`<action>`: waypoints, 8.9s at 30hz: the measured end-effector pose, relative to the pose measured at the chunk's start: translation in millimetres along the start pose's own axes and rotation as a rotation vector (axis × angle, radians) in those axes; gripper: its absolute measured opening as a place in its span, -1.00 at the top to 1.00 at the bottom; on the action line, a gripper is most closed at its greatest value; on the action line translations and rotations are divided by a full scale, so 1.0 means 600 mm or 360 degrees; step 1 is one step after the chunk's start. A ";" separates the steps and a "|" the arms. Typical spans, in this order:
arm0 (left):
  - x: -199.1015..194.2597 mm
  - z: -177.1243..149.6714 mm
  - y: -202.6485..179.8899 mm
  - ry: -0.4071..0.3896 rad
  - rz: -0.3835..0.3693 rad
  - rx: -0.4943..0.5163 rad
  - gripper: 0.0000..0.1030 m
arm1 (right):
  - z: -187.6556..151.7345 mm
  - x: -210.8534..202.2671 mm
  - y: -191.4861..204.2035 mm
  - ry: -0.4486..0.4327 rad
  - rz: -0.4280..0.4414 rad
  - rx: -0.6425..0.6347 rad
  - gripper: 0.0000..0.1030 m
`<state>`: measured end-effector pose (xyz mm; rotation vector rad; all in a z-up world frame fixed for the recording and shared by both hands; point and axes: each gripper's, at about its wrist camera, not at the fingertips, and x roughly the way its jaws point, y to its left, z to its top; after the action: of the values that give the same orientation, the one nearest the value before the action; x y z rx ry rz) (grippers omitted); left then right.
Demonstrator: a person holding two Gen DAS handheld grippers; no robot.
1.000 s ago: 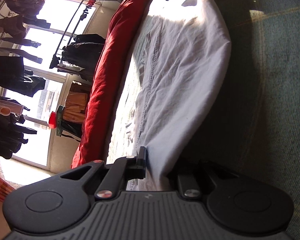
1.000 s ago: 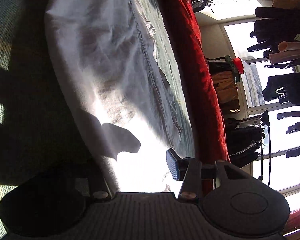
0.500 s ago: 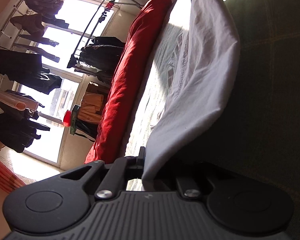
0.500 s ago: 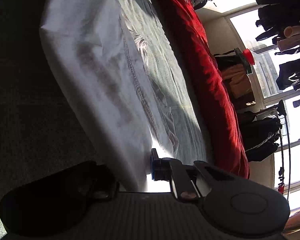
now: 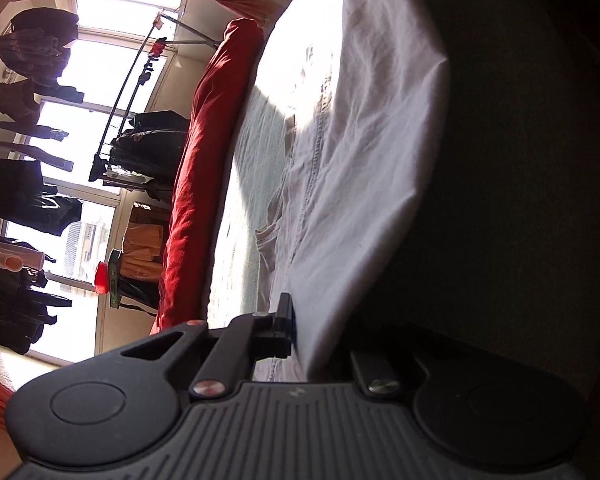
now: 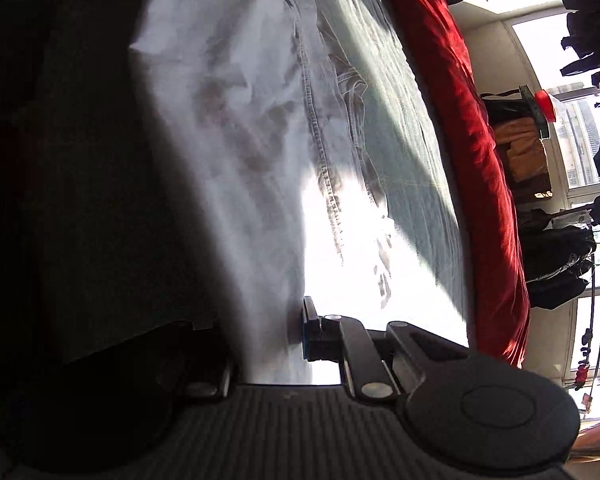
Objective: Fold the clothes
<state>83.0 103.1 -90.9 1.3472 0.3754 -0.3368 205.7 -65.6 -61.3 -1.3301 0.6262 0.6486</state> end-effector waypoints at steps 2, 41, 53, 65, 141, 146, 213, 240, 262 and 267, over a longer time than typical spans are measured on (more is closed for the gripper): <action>-0.008 0.001 -0.007 0.0005 -0.0021 -0.0006 0.91 | -0.005 -0.001 0.016 0.0014 0.0001 0.0000 0.75; 0.002 -0.070 0.056 0.0191 -0.0567 -0.1549 0.39 | -0.142 0.057 -0.065 -0.0331 0.0459 0.1281 -0.38; -0.003 0.041 0.100 -0.0125 -0.0798 -0.1697 0.06 | -0.187 0.043 -0.044 -0.0393 0.0430 0.1534 -0.44; 0.004 0.066 0.086 -0.0050 -0.0773 -0.1717 -0.09 | -0.218 0.042 -0.093 -0.0533 0.0423 0.1808 -0.50; -0.047 -0.106 0.039 0.0281 -0.0601 -0.2378 -0.51 | -0.081 0.068 -0.063 -0.0326 0.0396 0.1607 -1.00; -0.055 -0.090 0.080 0.0189 -0.0595 -0.2314 -0.52 | -0.101 0.063 -0.061 -0.0354 0.0432 0.1661 -1.00; 0.092 0.024 0.194 0.0059 -0.0744 -0.2070 -0.59 | -0.126 0.107 -0.097 -0.0491 0.0455 0.1694 -1.00; 0.052 0.061 0.140 0.0103 -0.0773 -0.2078 -0.62 | -0.301 0.207 -0.280 -0.0366 0.0849 0.2471 -0.15; 0.064 0.062 0.123 0.0166 -0.0806 -0.2073 -0.62 | -0.369 0.258 -0.222 -0.0756 0.1404 0.2865 -0.15; 0.064 0.069 0.124 0.0161 -0.0804 -0.2061 -0.62 | -0.365 0.269 -0.243 -0.0795 0.1310 0.2903 -0.15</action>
<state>153.3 76.1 -35.9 -0.0172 0.8327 -0.3354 412.8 -289.0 -112.4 0.8190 0.9209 0.6468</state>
